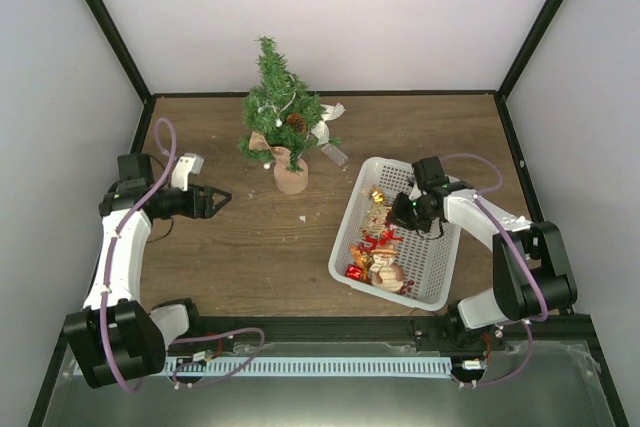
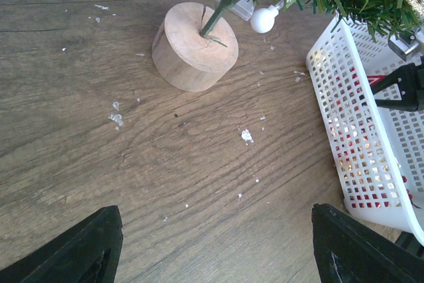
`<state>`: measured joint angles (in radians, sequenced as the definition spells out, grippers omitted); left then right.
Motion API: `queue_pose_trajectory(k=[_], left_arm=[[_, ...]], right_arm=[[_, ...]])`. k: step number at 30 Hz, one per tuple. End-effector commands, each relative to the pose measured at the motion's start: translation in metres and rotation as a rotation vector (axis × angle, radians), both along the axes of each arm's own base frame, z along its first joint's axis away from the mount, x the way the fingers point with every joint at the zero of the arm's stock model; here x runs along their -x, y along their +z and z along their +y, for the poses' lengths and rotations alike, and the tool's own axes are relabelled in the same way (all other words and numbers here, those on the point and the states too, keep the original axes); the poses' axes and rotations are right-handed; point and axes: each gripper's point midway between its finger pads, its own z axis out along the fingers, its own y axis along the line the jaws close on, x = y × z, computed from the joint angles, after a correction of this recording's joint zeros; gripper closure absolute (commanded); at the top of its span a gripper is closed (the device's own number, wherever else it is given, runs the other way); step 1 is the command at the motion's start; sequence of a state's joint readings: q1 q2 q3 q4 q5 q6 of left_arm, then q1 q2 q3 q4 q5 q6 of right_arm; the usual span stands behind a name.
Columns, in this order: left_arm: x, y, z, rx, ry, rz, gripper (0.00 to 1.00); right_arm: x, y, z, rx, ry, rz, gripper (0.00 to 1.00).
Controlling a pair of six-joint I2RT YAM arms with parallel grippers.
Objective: Decorate the small christmas tree
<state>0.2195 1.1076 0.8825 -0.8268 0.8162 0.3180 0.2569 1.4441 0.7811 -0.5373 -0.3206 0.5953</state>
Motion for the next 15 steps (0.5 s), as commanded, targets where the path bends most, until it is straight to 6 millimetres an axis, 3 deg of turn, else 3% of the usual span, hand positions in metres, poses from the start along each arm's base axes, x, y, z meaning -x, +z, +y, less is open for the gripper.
queue_pose_trajectory(k=[1, 4, 11, 15], left_arm=[[-0.002, 0.010, -0.003, 0.003, -0.021, -0.042, 0.22], [-0.003, 0.009, -0.003, 0.004, -0.022, -0.039, 0.21], [-0.003, 0.008, -0.003, 0.006, -0.022, -0.034, 0.21], [-0.004, 0.007, -0.003, 0.008, -0.025, -0.029, 0.22]], right_arm=[[-0.011, 0.006, -0.005, 0.035, -0.031, -0.046, 0.99], [-0.015, 0.010, -0.006, 0.037, -0.043, -0.068, 0.99], [-0.023, 0.045, -0.016, 0.082, -0.046, -0.187, 0.99], [-0.021, 0.053, -0.023, 0.125, -0.034, -0.212, 0.99]])
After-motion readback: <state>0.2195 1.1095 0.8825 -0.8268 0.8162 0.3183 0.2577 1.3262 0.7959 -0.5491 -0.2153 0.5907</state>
